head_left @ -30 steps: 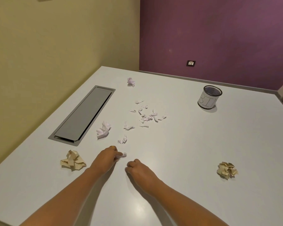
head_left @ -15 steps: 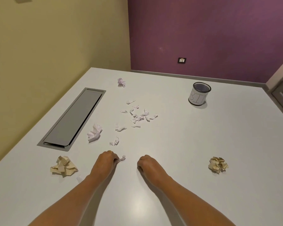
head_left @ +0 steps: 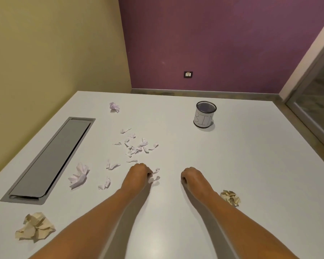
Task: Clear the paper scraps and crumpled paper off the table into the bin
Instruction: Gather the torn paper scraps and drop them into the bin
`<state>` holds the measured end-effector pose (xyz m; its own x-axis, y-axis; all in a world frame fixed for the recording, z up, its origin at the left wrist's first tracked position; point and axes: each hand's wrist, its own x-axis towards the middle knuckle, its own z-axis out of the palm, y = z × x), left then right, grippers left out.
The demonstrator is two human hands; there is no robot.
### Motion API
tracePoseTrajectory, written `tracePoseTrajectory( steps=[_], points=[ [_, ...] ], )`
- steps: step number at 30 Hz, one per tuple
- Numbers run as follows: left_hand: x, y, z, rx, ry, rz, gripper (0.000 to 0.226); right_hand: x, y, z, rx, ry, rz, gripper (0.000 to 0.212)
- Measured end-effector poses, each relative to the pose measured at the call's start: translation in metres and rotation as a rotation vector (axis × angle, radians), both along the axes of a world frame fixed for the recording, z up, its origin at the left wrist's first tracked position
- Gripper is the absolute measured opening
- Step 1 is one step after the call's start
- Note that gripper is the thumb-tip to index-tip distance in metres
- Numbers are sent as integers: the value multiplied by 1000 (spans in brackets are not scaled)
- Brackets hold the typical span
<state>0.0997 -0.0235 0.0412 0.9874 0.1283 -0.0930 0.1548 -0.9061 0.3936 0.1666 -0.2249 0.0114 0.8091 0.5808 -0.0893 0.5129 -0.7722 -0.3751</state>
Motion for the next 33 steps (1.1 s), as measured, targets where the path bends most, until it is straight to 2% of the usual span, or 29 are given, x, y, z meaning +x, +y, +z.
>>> tracePoseTrajectory(
  steps=[3,8,15,21,27,33],
  points=[
    [34,-20,16,-4,-40,-50,21,29,-12,6,18,-22,-52,15],
    [99,-43,37,45,-115,-120,22,85,-19,30,52,-73,-103,26],
    [199,-58,59,82,-261,-168,22,163,-6,75,152,-222,-165,26],
    [267,-68,60,171,-267,-180,23,217,-7,96,205,-285,-321,20],
    [313,-80,68,198,-251,-155,23,259,-11,95,372,-281,-489,24],
    [325,-100,64,219,-243,-200,15,275,-11,83,403,-262,-485,24]
  ],
)
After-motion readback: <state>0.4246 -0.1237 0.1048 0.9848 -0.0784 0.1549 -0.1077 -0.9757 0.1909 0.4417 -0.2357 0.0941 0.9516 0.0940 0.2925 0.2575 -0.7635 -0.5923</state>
